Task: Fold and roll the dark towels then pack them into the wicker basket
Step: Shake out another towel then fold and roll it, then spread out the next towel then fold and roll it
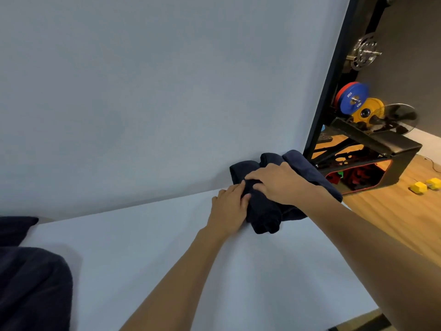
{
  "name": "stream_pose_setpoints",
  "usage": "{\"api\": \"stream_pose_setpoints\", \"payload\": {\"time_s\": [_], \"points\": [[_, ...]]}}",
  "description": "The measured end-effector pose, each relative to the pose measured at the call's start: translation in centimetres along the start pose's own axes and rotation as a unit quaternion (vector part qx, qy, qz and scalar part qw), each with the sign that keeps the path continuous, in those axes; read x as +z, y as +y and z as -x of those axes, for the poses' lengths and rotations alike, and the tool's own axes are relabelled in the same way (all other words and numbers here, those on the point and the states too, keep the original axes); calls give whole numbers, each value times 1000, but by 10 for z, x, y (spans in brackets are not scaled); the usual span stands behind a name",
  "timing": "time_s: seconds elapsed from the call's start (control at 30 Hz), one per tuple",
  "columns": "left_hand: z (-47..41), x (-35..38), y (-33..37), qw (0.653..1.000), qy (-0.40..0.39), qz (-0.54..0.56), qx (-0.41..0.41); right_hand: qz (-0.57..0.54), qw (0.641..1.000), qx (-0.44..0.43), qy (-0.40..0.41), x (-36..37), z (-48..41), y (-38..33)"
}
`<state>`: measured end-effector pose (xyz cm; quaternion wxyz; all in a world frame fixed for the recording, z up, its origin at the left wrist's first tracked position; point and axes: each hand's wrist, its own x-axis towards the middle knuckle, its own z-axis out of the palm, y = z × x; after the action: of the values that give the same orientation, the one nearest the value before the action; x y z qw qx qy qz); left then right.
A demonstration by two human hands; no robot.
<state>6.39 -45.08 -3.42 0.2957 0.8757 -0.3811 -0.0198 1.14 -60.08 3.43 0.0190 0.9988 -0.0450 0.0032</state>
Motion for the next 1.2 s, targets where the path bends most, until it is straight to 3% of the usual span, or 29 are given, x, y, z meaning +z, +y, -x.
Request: {"api": "stream_pose_setpoints", "payload": {"time_s": [0.17, 0.37, 0.47, 0.63, 0.8, 0.9, 1.0, 1.1, 1.2], "points": [[15, -8, 7, 962, 81, 242, -99, -61, 998, -6, 25, -16, 1, -2], [31, -29, 3, 938, 103, 294, -151, -105, 993, -51, 34, -31, -4, -40], [53, -63, -12, 948, 131, 248, -152, -170, 981, -88, 39, -33, -3, -95], [116, -140, -71, 964, 156, 59, -205, -259, 953, -144, 59, -23, -6, -210], [209, -216, -131, 942, 157, -123, -271, -328, 931, -163, -15, -11, 2, -314], [257, -251, -149, 936, 90, -157, -302, -328, 917, -214, -82, -6, 14, -360], [290, -264, -156, 948, -62, -144, -277, -284, 905, -264, -173, -3, 32, -391], [306, -257, -162, 942, -155, -159, -252, -162, 942, -274, -108, 6, 46, -411], [304, -246, -171, 949, -120, -195, -217, -126, 954, -270, -37, 12, 49, -419]]}}
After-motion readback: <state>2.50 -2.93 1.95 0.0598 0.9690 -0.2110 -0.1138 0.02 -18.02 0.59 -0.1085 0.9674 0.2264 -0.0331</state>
